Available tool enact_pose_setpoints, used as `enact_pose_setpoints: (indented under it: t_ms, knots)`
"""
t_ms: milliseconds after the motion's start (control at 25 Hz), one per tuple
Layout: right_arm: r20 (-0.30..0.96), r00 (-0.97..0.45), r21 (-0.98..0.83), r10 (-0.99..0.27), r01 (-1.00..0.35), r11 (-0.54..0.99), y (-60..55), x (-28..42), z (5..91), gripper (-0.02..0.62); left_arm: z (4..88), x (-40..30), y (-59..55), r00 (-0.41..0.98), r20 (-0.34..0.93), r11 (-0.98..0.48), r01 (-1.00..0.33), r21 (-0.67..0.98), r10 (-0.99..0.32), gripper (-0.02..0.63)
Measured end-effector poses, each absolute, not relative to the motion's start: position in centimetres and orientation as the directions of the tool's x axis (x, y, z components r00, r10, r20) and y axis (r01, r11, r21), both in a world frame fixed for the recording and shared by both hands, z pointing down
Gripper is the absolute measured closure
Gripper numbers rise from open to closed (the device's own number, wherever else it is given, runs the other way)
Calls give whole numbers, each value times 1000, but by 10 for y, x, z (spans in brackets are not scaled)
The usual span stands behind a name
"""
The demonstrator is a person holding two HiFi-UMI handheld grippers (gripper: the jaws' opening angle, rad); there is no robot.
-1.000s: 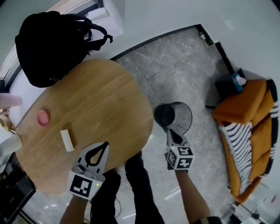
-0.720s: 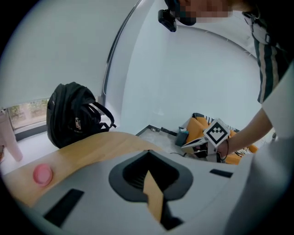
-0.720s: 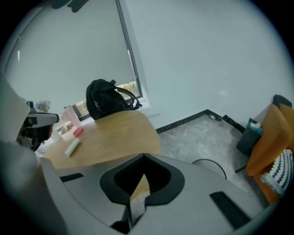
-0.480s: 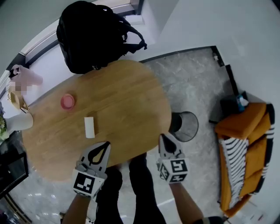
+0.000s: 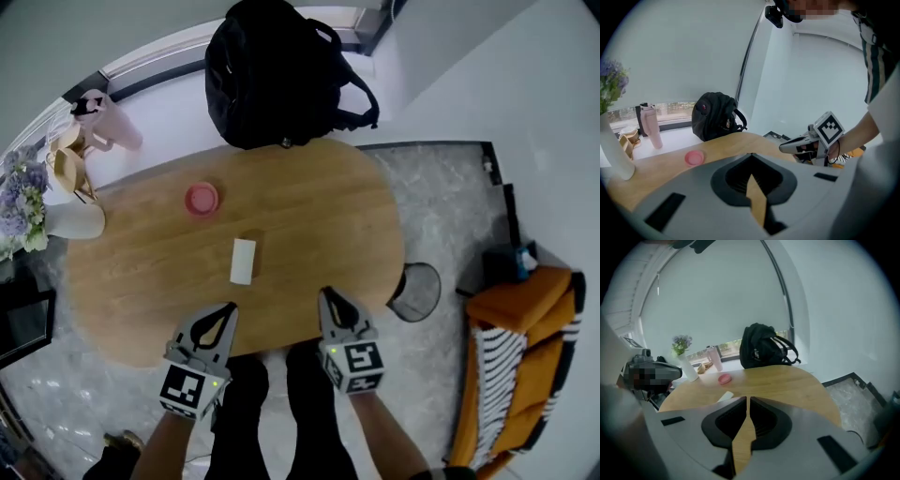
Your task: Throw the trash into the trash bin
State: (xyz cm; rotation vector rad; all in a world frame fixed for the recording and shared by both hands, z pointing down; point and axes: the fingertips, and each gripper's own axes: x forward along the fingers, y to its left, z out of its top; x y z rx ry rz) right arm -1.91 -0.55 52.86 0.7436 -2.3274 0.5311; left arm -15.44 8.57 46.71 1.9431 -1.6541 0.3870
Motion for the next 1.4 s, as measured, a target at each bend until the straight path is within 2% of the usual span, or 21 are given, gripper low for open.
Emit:
enact_pose_setpoints:
  t_ms: [80,280,400,560,680,1080,1240,1400]
  knots:
    - [676,-659,-184,-328,-583,791,7,-45,534,591,470,-171,99,175,552,-57,-973,225,-815,608]
    - [698,-676,-222,-237,-518,826,40,-99,548,483,482,-207,133,126,566,2,-975,221,-815,607]
    - [714,-671,-237,-199,-500,833,51,-120,557,442,486,-220,151,92,566,41,-975,217,-819,607]
    - [755,-629,-263,-183,-547,795,60,-146,586,388,492,-237,173,71,569,68,-973,219,-819,609]
    - [800,-568,-259,-196,-620,741,55,-156,613,374,493,-251,186,57,568,104,-963,248,-821,609]
    - [908,-387,-171,-163,-696,697,67,-167,661,377,514,-280,221,84,582,97,-957,274,-809,608]
    - [896,-432,-237,-104,-664,709,82,-170,658,434,523,-269,217,121,594,42,-966,253,-796,609]
    - [867,-485,-248,-115,-621,744,81,-157,646,472,524,-251,198,138,594,12,-970,241,-793,607]
